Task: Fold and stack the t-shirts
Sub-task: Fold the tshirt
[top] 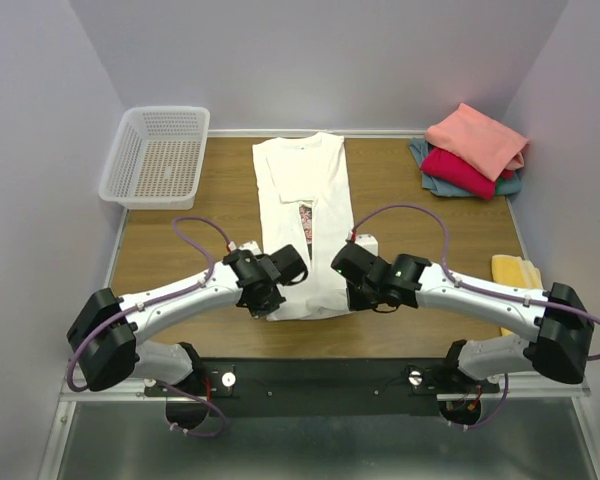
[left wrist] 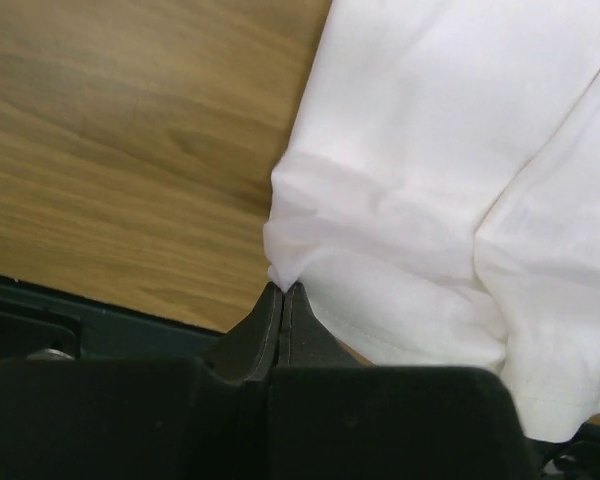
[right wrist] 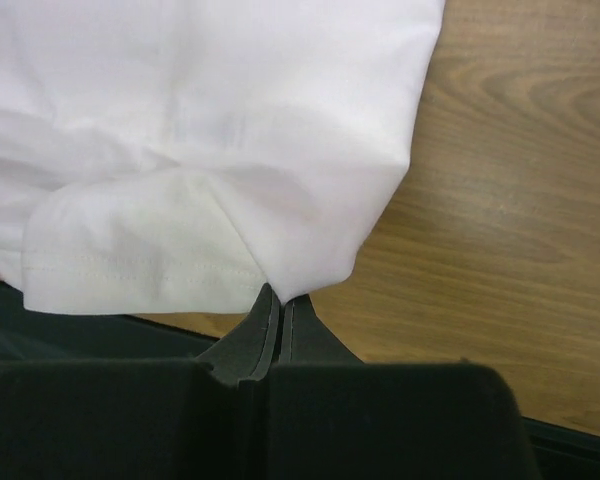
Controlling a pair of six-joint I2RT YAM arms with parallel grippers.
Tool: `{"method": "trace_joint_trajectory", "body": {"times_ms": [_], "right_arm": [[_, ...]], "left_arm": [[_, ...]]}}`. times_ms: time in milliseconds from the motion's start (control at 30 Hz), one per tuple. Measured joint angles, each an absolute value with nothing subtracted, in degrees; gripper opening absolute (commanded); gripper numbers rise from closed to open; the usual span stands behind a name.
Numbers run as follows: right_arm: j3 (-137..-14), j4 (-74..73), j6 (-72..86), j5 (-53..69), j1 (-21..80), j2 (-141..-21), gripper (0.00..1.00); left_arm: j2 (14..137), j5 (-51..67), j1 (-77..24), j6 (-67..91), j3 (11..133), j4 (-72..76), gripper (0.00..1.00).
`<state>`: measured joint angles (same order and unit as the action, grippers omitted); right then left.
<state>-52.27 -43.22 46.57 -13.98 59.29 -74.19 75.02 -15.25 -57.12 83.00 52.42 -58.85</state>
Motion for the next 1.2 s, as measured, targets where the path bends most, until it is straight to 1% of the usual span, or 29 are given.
{"method": "trace_joint_trajectory", "body": {"times_ms": [167,300,533,800,1067,1200], "right_arm": [[-56.7,-43.4,44.2,-17.9,58.4,-78.0,0.01],[-60.5,-43.3,41.9,-20.5,55.4,-81.6,0.01],[-65.8,-41.3,36.4,-22.5,48.1,-87.8,0.01],[-73.5,-34.8,29.9,-21.9,39.7,-97.6,0.01],[-81.5,-32.1,26.0,-19.4,35.2,-107.2,0.01],[-84.7,-31.5,25.1,-18.4,33.9,-110.8,0.01]], "left_arm": [[75.0,-17.6,-50.7,78.4,54.0,-56.4,0.00],[77.0,-19.0,-46.3,73.7,57.0,-53.8,0.00],[88.6,-21.8,-40.0,63.9,68.0,-49.7,0.00],[100.0,-23.0,-33.5,54.9,80.2,-46.1,0.00],[110.7,-23.3,-29.8,48.5,91.5,-45.4,0.00],[113.4,-23.4,-28.9,47.0,94.1,-45.6,0.00]]}}
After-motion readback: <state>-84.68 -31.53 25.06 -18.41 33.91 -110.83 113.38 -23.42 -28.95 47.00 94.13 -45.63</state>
